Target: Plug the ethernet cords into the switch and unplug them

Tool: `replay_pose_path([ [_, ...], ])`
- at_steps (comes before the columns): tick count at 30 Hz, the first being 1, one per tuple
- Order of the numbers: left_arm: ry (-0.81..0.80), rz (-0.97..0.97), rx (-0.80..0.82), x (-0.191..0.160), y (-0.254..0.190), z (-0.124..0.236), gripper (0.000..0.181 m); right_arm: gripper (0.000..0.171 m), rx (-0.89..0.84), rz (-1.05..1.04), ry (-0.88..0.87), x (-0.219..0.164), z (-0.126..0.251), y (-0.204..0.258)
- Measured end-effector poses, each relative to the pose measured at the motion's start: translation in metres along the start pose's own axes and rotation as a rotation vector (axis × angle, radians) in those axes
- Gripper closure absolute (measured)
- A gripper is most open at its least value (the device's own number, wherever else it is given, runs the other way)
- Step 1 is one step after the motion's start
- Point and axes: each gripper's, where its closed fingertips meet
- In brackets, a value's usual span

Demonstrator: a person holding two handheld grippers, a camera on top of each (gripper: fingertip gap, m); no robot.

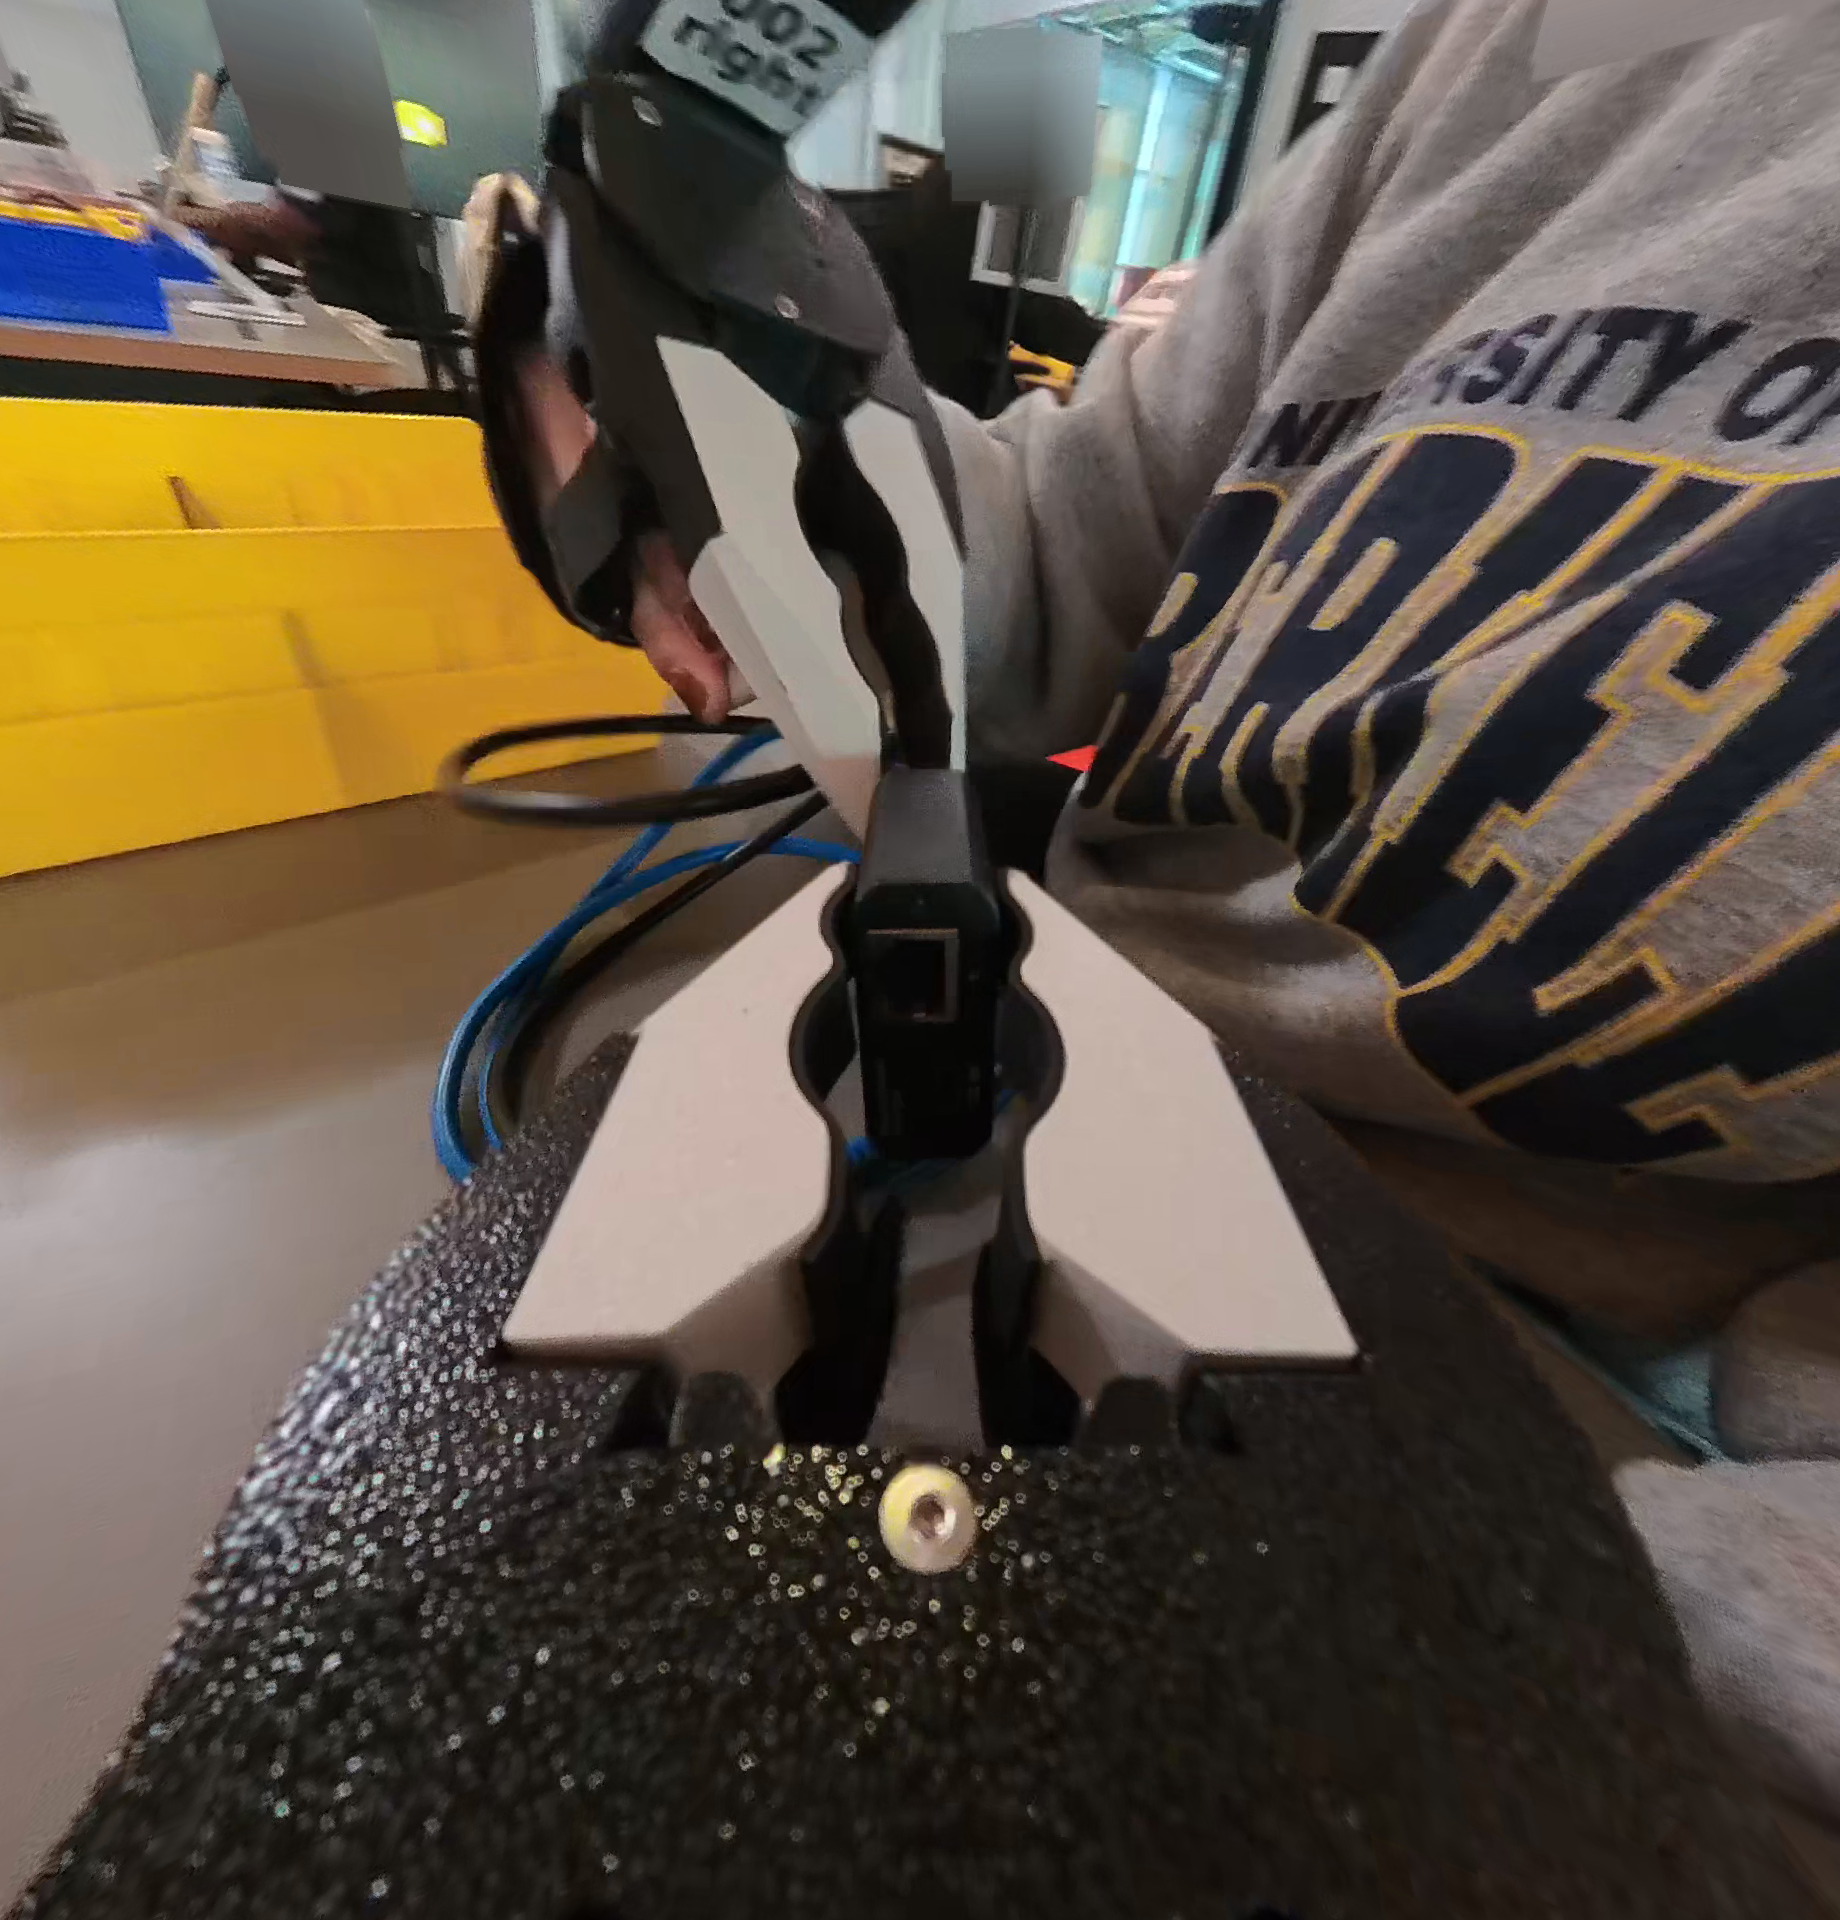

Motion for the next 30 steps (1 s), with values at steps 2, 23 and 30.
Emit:
replay_pose_path([
  [2, -0.092, 0.019, 0.04, 0.01, 0.004, 0.026, 0.16, 0.162, 0.032, -0.041, -0.041, -0.001, 0.018, 0.008],
  [23, -0.572, -0.04, 0.54, 0.058, 0.052, 0.128, 0.161, 0.161, -0.705, -0.075, -0.135, 0.008, 0.218, -0.04],
  [30, -0.641, -0.063, 0.667, 0.062, 0.059, 0.147, 0.161, 0.161, -0.77, -0.144, 0.031, -0.03, 0.215, -0.045],
])
Point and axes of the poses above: each gripper's, where its closed fingertips meet, z back along the fingers, x out of its top, y = z × x across the jaws, and after that the axes turned 3 degrees about y, right-handed
